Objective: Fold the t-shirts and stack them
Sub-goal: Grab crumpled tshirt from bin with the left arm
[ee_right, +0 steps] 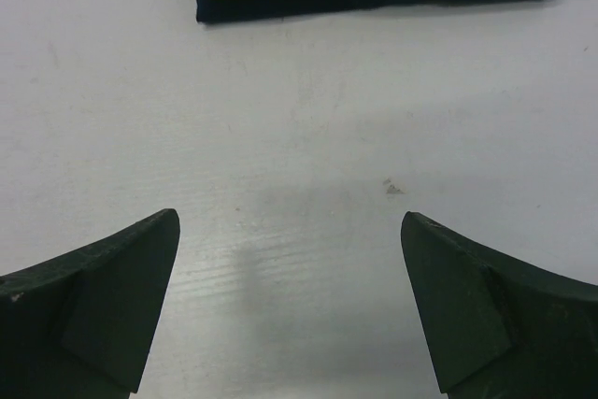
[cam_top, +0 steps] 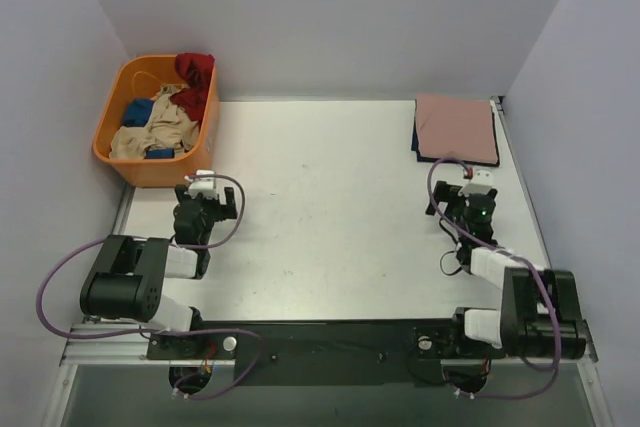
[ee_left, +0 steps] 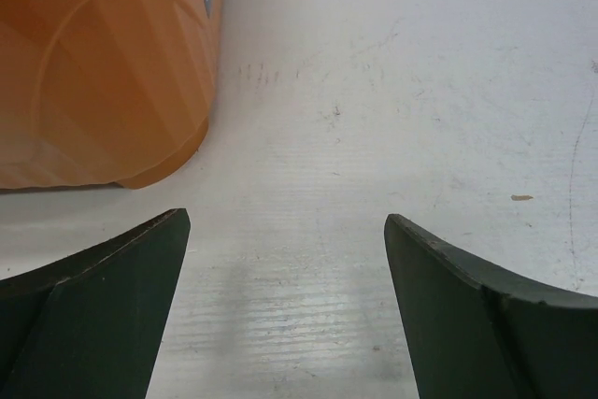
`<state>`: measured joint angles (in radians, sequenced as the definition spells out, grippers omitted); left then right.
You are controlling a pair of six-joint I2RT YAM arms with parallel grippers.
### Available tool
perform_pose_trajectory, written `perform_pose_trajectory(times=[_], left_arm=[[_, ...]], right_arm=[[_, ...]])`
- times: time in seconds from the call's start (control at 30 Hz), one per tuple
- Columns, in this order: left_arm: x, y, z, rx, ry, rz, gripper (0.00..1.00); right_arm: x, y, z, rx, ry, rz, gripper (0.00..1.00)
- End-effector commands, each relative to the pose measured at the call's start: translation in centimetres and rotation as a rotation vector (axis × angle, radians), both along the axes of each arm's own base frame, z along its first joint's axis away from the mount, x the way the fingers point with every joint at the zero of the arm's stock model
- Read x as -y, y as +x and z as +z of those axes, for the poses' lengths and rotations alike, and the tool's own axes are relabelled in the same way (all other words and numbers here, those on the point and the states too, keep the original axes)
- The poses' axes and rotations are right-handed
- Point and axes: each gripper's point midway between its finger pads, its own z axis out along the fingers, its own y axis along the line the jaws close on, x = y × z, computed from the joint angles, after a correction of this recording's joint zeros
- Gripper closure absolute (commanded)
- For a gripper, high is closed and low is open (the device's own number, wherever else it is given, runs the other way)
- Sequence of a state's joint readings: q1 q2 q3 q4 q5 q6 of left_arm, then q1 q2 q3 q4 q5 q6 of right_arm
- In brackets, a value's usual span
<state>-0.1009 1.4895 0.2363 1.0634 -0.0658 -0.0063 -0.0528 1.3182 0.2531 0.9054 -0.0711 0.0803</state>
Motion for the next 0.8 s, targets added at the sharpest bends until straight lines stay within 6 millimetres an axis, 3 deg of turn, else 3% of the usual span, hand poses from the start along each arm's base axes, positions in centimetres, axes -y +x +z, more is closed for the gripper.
perform_pose_trajectory(times=[0.0,0.07,0.1,0.2,0.3,0.37,0.43,0.53,0.57,0.6,0.63,0.67,0.7,0.73,0.77], left_arm=[[0.3,0.8,1.9,0.072,0.015,-0.032,0.03],[0.3,0.7,2.0,0.075,0.014,-0.030,0.03],[1.3,0.6,2.2,0.083,0.010,-0.088,0.03],[4.3,-1.2,5.2,0.160,0.085,-0.307,0.03],[7.3,-3.6,7.5,0.178,0.104,-0.476,0.03],[9.3,-5.9,8.9,0.183,0.125,-0.593,0.03],[12.1,-9.9,8.2,0.125,0.182,-0.816,0.03],[13.5,-12.5,11.2,0.145,0.169,-0.907,0.03],[13.3,-12.0,13.5,0.142,0.114,-0.857,0.03],[12.6,-10.9,14.2,0.120,0.092,-0.786,0.03],[12.5,-10.2,17.5,0.137,0.068,-0.752,0.03],[12.0,-8.5,16.8,0.052,0.057,-0.693,0.03],[11.8,-7.4,19.9,0.028,0.051,-0.658,0.03],[11.4,-5.3,18.6,-0.075,0.050,-0.615,0.03],[11.6,-3.2,19.5,-0.169,0.049,-0.603,0.03]], right_arm=[[-0.2,0.5,6.8,0.136,0.066,0.009,0.00],[-0.7,0.1,9.0,0.146,0.109,0.017,0.00],[-1.1,0.1,9.9,0.154,0.144,0.020,0.00],[-2.3,-0.5,14.1,0.178,0.194,0.064,0.00],[-4.7,-1.2,17.2,0.221,0.250,0.188,0.00],[-6.7,-1.8,19.4,0.256,0.289,0.290,0.00],[-8.4,-2.2,21.8,0.289,0.315,0.379,0.01],[-10.2,-2.7,23.1,0.274,0.329,0.435,0.01],[-10.3,-2.6,23.9,0.277,0.329,0.435,0.02],[-11.2,-2.7,24.3,0.275,0.342,0.463,0.02],[-11.8,-2.5,25.1,0.281,0.345,0.483,0.02],[-12.2,-2.5,25.4,0.278,0.353,0.504,0.02],[-12.7,-2.1,26.1,0.278,0.358,0.527,0.02],[-13.4,-2.1,26.3,0.269,0.370,0.563,0.02],[-13.8,-1.5,27.0,0.262,0.378,0.588,0.02]])
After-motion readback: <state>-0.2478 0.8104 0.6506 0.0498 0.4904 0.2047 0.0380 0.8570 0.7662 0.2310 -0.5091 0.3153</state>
